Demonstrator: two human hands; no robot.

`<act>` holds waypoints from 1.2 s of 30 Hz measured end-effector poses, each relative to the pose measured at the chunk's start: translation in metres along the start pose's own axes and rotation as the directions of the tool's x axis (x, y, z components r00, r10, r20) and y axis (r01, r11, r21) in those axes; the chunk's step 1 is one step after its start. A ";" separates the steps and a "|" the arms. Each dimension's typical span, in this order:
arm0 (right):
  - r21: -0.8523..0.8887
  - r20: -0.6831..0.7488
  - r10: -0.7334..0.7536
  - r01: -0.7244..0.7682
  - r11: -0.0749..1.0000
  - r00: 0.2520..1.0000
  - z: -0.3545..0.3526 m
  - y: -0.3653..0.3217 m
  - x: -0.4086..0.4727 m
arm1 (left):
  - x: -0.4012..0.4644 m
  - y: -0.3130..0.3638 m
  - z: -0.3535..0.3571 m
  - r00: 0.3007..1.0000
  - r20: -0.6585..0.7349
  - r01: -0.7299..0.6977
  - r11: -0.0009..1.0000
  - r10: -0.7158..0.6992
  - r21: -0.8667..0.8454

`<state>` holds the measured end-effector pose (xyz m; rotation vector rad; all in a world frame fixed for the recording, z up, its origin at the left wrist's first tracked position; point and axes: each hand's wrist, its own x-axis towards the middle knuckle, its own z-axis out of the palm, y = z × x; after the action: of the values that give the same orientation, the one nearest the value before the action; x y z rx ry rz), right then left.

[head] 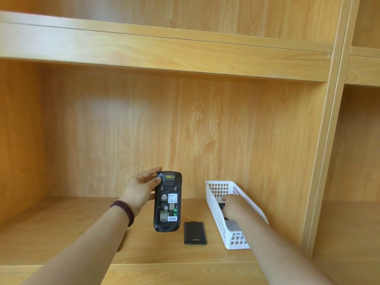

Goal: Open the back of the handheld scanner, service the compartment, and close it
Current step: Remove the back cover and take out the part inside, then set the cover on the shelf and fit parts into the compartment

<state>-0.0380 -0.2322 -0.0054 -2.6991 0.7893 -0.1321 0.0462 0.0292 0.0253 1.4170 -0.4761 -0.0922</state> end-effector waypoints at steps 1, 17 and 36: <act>-0.023 0.016 0.016 -0.016 1.000 1.000 0.001 0.000 0.002 | 0.000 0.000 0.000 1.000 -0.001 -0.001 1.000 0.001 -0.002; -0.252 0.154 0.166 -0.123 0.960 0.974 0.010 -0.006 0.020 | 0.005 -0.002 0.007 1.000 0.015 0.001 1.000 0.000 -0.015; 0.911 0.069 -0.366 0.091 0.402 0.928 -0.018 -0.101 -0.057 | -0.007 0.016 -0.003 0.998 0.029 -0.049 0.998 0.050 -0.032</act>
<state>-0.0378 -0.1263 0.0455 -1.6730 0.1181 -0.1898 0.0376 0.0374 0.0388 1.3735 -0.5320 -0.0808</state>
